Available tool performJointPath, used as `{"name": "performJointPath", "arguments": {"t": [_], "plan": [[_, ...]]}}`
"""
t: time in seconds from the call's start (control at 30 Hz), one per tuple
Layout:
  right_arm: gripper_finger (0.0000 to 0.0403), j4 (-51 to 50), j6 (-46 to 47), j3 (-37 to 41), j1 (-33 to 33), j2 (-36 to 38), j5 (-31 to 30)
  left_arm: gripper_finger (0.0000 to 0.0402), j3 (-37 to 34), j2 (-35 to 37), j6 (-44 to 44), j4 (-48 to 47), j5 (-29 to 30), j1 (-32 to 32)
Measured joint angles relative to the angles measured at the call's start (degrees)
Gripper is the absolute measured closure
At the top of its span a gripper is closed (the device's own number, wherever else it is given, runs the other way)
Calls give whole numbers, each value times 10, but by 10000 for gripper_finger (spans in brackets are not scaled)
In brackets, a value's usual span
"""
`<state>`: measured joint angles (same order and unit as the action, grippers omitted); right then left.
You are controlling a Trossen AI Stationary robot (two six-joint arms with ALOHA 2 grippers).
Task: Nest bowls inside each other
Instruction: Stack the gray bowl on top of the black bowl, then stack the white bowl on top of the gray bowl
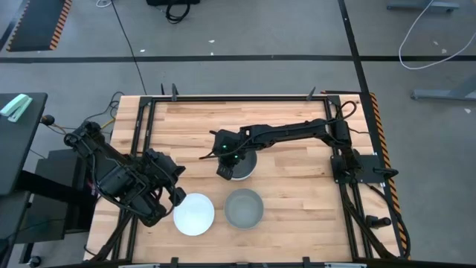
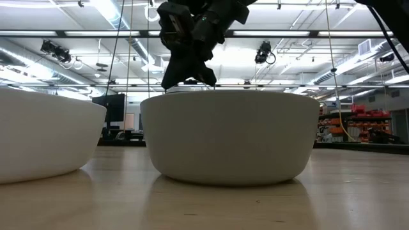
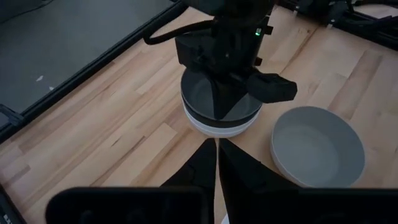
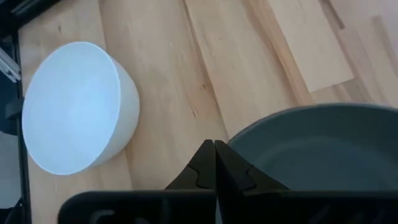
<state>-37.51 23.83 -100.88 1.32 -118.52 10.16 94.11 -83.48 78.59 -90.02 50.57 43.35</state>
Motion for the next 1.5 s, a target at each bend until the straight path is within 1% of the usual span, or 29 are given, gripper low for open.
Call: {"name": "performJointPath", "arguments": {"t": [0.27, 0.67, 0.93, 1.03, 1.2, 1.3, 1.37, 1.43, 1.5], "plan": [[402, -8, 2, 0, 0, 0, 4, 389, 0, 0, 5, 0, 0, 0], [403, -19, 17, 0, -4, -7, 4, 373, 0, 0, 17, 0, 0, 0], [403, -22, 16, 1, -12, -28, 7, 385, 0, 0, 18, 0, -4, 0], [402, -12, 16, 1, -12, -17, 7, 388, 0, 0, 17, 0, -4, 0], [402, -27, 14, 0, -13, 20, 6, 381, 0, 0, 11, 0, -5, 0], [401, -54, 13, 0, -25, 46, 0, 376, 0, 0, 11, 0, -32, 0], [401, -82, 13, 0, -39, 68, -2, 373, 0, 0, 12, 0, -76, 0], [401, -118, 13, 0, -53, 89, -14, 372, 0, 0, 18, 0, -126, 0], [398, -148, 16, 0, -70, 109, -27, 374, 0, 0, 25, 0, -163, 0]]}}
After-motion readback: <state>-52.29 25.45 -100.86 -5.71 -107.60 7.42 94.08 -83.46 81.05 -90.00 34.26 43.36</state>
